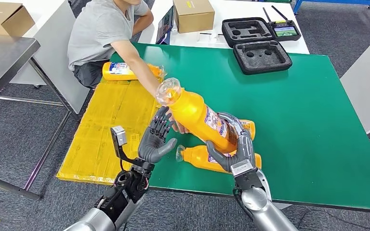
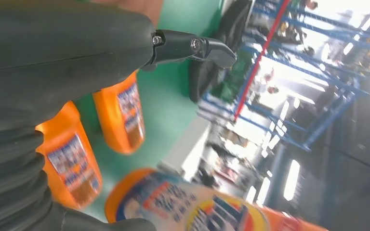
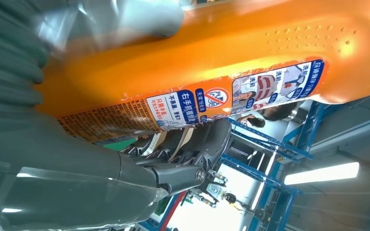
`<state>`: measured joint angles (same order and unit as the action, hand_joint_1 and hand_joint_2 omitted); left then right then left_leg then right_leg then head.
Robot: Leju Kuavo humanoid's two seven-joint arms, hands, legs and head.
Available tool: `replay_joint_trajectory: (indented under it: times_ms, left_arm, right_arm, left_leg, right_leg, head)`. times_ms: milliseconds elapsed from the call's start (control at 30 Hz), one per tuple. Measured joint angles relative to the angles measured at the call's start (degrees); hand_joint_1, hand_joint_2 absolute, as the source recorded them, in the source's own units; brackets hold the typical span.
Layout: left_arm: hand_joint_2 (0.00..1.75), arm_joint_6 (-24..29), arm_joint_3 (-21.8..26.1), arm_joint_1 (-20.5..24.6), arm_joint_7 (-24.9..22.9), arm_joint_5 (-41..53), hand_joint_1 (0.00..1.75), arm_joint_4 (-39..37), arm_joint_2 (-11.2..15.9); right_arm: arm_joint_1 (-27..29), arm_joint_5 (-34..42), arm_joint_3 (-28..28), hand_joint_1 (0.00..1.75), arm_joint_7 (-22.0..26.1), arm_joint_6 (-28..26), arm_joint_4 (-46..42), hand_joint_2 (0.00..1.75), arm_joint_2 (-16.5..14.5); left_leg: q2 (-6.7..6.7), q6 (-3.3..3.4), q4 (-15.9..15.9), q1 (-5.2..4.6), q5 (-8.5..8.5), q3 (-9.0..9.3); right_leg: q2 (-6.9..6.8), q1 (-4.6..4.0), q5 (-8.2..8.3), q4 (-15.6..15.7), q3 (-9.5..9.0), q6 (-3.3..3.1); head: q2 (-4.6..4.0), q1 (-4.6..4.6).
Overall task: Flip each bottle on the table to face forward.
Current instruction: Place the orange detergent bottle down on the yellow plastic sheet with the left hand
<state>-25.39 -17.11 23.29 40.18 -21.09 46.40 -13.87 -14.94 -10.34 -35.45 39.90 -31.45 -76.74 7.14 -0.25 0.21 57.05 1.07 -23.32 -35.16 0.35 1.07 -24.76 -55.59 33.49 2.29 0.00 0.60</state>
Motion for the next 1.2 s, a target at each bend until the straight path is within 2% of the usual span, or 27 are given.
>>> replay_joint_trajectory:
  times_ms: [100, 300, 533, 1000, 1200]
  left_arm:
    - [1.75, -2.89, 0.26, -0.07, -1.01, -2.68, 0.00, 0.27, -0.38]
    - [1.75, -5.14, 0.26, -0.14, -2.52, -4.38, 0.00, 1.23, -1.28]
    - [1.75, -7.19, -2.49, -0.34, -3.53, -5.20, 0.00, 1.57, -2.63]
    - [1.75, -6.88, -5.74, -0.05, -2.84, -4.65, 0.00, 2.13, -3.35]
    - [1.75, -4.66, -6.92, 0.05, -1.54, -4.14, 0.00, 2.56, -3.46]
  right_arm:
    - [0.29, -0.15, -0.14, 1.75, 0.00, -0.14, 0.16, 1.75, -0.05]
    - [1.00, -0.15, -0.25, 1.75, -0.02, -0.56, 0.20, 1.75, -0.04]
    - [1.00, 0.20, 0.15, 1.75, -0.01, 1.42, 0.23, 1.75, -0.22]
    - [0.48, 1.75, 0.84, 1.75, 0.00, 4.37, 2.01, 1.75, -1.52]
    - [-0.63, 2.72, 1.72, 1.75, 0.00, 6.95, 4.01, 1.75, -2.80]
  left_leg:
    - [0.00, 0.00, 0.00, 0.00, 0.00, 0.00]
    - [0.00, 0.00, 0.00, 0.00, -0.01, -0.02]
    - [0.00, 0.00, 0.00, -0.01, 0.00, -0.02]
    - [0.00, 0.00, 0.00, -0.01, 0.00, -0.04]
    - [0.00, 0.00, 0.00, -0.02, 0.00, -0.02]
  right_leg:
    - [0.00, 0.00, 0.00, 0.00, 0.00, 0.00]
    - [0.00, 0.00, 0.00, 0.00, 0.03, 0.00]
    - [0.00, 0.01, 0.00, 0.00, 0.02, 0.00]
    - [0.00, 0.02, 0.00, 0.00, 0.02, 0.00]
    - [0.01, 0.03, 0.00, 0.00, 0.03, 0.00]
  head:
    - [0.00, 0.01]
    - [-0.01, 0.01]
    - [0.00, -0.01]
    - [0.00, 0.01]
    - [0.00, 0.01]
